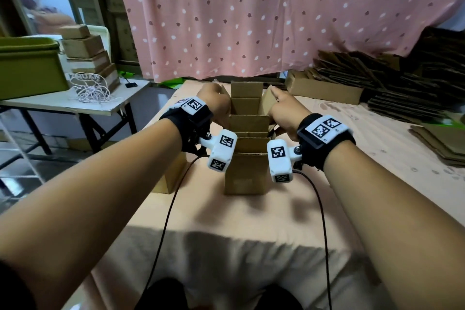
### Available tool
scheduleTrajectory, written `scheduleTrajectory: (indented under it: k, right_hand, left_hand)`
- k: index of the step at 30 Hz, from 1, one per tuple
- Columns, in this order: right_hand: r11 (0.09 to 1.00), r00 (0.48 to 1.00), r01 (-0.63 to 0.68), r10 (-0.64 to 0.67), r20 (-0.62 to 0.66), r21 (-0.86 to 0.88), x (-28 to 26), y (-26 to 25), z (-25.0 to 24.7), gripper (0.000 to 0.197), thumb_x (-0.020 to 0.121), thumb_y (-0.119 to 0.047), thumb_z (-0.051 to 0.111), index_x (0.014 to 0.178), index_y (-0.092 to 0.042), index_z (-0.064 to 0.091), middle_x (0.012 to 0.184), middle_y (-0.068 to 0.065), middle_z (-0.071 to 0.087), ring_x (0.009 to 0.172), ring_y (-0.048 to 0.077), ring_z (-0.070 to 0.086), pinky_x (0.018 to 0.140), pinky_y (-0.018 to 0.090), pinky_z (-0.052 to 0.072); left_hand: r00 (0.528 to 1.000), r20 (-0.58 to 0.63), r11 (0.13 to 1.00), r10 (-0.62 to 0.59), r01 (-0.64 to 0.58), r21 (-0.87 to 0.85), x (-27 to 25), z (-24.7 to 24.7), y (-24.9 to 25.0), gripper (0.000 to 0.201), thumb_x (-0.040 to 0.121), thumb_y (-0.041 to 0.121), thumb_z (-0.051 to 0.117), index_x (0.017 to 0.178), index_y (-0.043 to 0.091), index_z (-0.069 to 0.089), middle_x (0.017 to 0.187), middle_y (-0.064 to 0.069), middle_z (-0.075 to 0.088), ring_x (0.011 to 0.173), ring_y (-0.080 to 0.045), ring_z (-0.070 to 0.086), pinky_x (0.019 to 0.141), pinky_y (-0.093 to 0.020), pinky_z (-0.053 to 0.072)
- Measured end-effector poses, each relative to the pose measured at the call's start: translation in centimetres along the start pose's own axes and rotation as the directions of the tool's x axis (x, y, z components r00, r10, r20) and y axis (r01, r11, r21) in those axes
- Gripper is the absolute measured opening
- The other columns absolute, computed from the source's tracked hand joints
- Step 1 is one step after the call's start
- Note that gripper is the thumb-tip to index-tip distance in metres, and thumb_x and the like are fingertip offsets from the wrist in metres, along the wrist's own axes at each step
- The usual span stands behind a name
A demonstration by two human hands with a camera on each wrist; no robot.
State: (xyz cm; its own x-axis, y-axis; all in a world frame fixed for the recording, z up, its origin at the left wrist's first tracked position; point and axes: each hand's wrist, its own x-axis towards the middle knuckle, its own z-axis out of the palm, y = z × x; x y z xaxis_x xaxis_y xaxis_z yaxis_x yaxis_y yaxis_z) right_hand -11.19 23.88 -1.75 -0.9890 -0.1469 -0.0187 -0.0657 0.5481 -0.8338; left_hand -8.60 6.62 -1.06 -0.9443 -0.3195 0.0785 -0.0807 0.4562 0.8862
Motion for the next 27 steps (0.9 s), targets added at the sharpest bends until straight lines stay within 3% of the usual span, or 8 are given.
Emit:
scheduleTrajectory:
  k: [4,6,9,13,17,20,23,27]
  right_hand:
    - [0.999,0.999,0.04,-0.041,0.034,0.004,-0.9,-2.3,3.1,0.084,0.084,0.002,0.034,0.158,-0.034,0.019,0.147,0.009,0.047,0.117,0.039,0.061,0.095,0.054,0.055]
    - [0.998,0.998,0.059,-0.059,0.031,-0.013,-1.1,-3.1,4.1,0.085,0.081,0.001,0.038,0.158,-0.034,0.023,0.131,0.008,0.052,0.114,0.038,0.06,0.096,0.055,0.054]
    - [0.996,0.997,0.071,-0.07,0.026,-0.051,-0.8,-3.8,5.1,0.091,0.07,-0.008,0.041,0.156,-0.033,0.025,0.132,0.009,0.056,0.112,0.038,0.062,0.093,0.055,0.056]
    - [0.991,0.997,0.081,-0.08,0.013,-0.102,-1.1,-4.0,5.7,0.067,0.077,-0.004,0.039,0.144,-0.014,0.037,0.121,0.019,0.06,0.102,0.042,0.066,0.086,0.062,0.056]
    - [0.99,0.997,0.079,-0.08,-0.011,-0.114,-1.5,-3.9,5.8,0.067,0.079,-0.002,0.036,0.144,-0.017,0.04,0.114,0.013,0.059,0.102,0.039,0.064,0.089,0.059,0.055]
    - [0.989,0.996,0.081,-0.083,-0.011,-0.124,-1.7,-3.7,5.8,0.074,0.08,0.0,0.037,0.151,-0.019,0.035,0.127,0.018,0.057,0.105,0.041,0.062,0.091,0.059,0.054]
    - [0.987,0.997,0.076,-0.079,-0.01,-0.142,-1.7,-3.4,5.9,0.081,0.079,-0.002,0.038,0.156,-0.026,0.027,0.125,0.016,0.056,0.104,0.041,0.062,0.088,0.059,0.056]
    - [0.984,0.996,0.085,-0.086,-0.003,-0.155,-1.8,-3.3,6.0,0.07,0.08,0.001,0.037,0.148,-0.015,0.035,0.134,0.023,0.055,0.105,0.041,0.062,0.088,0.059,0.056]
  left_hand:
    - [0.997,-0.071,0.998,-0.002,0.007,0.066,-0.4,-3.4,-1.7,0.02,0.083,0.006,0.049,0.07,0.018,0.058,0.088,-0.022,0.073,0.082,-0.035,0.074,0.076,-0.047,0.063]
    - [0.995,-0.097,0.999,-0.002,0.007,0.044,-0.7,-4.3,-2.4,0.03,0.091,0.006,0.048,0.066,0.022,0.048,0.098,-0.023,0.073,0.092,-0.037,0.073,0.081,-0.048,0.062]
    - [0.994,-0.109,1.0,-0.008,0.008,0.001,-0.5,-4.9,-3.3,0.032,0.096,0.004,0.046,0.068,0.021,0.048,0.106,-0.027,0.072,0.1,-0.039,0.072,0.085,-0.051,0.06]
    - [0.991,-0.132,1.0,0.01,-0.013,-0.017,-0.1,-5.0,-3.8,0.034,0.097,0.005,0.045,0.068,0.023,0.046,0.095,-0.021,0.07,0.101,-0.038,0.071,0.086,-0.049,0.06]
    - [0.996,-0.083,0.999,0.029,-0.027,0.033,0.6,-4.8,-4.4,0.028,0.092,0.007,0.051,0.069,0.023,0.052,0.1,-0.022,0.075,0.091,-0.034,0.075,0.078,-0.049,0.063]
    - [0.998,-0.059,0.996,0.035,-0.03,0.085,0.9,-4.8,-4.6,0.018,0.079,0.009,0.052,0.086,0.015,0.068,0.091,-0.016,0.076,0.081,-0.032,0.075,0.069,-0.05,0.064]
    - [0.996,-0.043,0.983,0.072,-0.064,0.173,0.7,-4.7,-4.7,0.03,0.074,0.013,0.048,0.094,0.015,0.071,0.092,-0.008,0.074,0.084,-0.026,0.072,0.076,-0.044,0.064]
    - [0.995,-0.054,0.976,0.085,-0.072,0.206,0.8,-4.5,-5.3,0.036,0.069,0.017,0.047,0.096,0.019,0.071,0.09,-0.003,0.072,0.087,-0.024,0.069,0.082,-0.042,0.062]
